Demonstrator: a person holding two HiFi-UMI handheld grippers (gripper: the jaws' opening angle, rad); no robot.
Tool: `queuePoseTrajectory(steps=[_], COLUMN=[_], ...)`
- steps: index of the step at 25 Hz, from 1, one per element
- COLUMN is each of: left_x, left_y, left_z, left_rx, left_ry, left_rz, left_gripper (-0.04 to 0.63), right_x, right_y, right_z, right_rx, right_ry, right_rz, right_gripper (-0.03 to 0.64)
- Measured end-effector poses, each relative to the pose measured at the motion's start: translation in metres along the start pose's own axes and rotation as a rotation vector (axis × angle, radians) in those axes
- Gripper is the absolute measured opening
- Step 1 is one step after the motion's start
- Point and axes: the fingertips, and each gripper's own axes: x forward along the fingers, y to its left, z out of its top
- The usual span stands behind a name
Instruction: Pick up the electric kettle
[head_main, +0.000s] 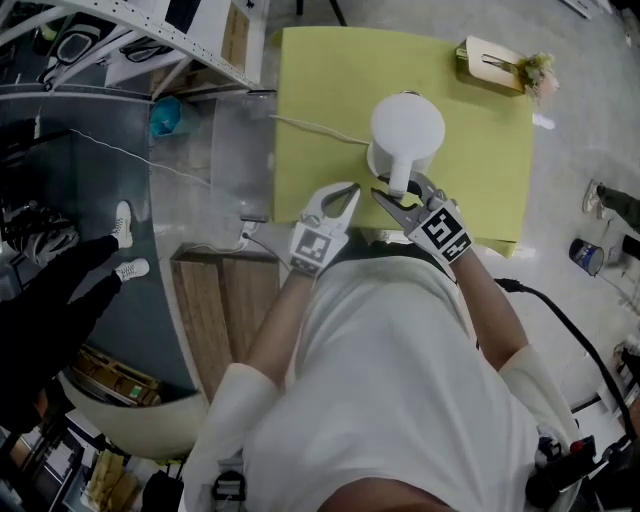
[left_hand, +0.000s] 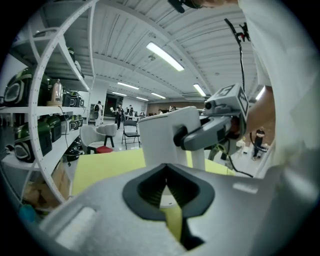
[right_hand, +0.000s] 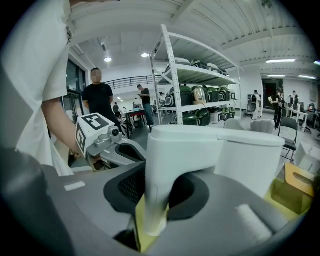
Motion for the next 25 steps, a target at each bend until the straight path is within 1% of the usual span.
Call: queuePoseTrajectory(steps=[4,9,11,13,14,17,20,22,25], left_x=[0.007,0.013,0.016,0.02,0.023,0.034,0.047,0.058,0.078], left_y=[0.003,0.01,0.011,0.01,0.008,-0.002,-0.019,-0.033,-0.056], left_z=[0.004,0.014,0.018,0.019,0.019,0.021,0.027,0.032,0.039], left_rx=[0.024,0.059,0.085,0.121,0.125,0.159,0.182,0.178,0.149], left_ry=[0.012,0.011,0.014,0.035,0.046,0.072,0.065,0.06,0.043], left_rz=[-0.06,-0.145,-0.178,-0.213,-0.229,-0.271,-0.297,-0.306,-0.299], left_gripper=[0.002,0.002,0.002,0.002,0.002,0.002,0.002,0.002,0.002], right_x=[-0.007,-0.016,-0.022,-0.032,-0.037,-0.056,-0.075,-0.09,-0.116], right_y=[-0.011,-0.028,-0.036,-0.044,-0.049,-0.062,-0.072,-0.081,-0.094], right_z=[0.009,0.017,0.019,0.018,0.017,0.009,-0.002,-0.011,-0.022], right_rx=[0.025,0.067,0.087,0.108,0.116,0.133,0.142,0.144,0.144], right_ry=[-0.017,-0.029,-0.038,-0.051,-0.056,-0.064,-0.062,-0.061,-0.069], right_rz=[-0.048,-0.134,-0.168,-0.202,-0.22,-0.264,-0.286,-0.296,-0.302], right_gripper=[0.094,0.095,0.097,0.097,0.097,0.097,0.098,0.098,0.098])
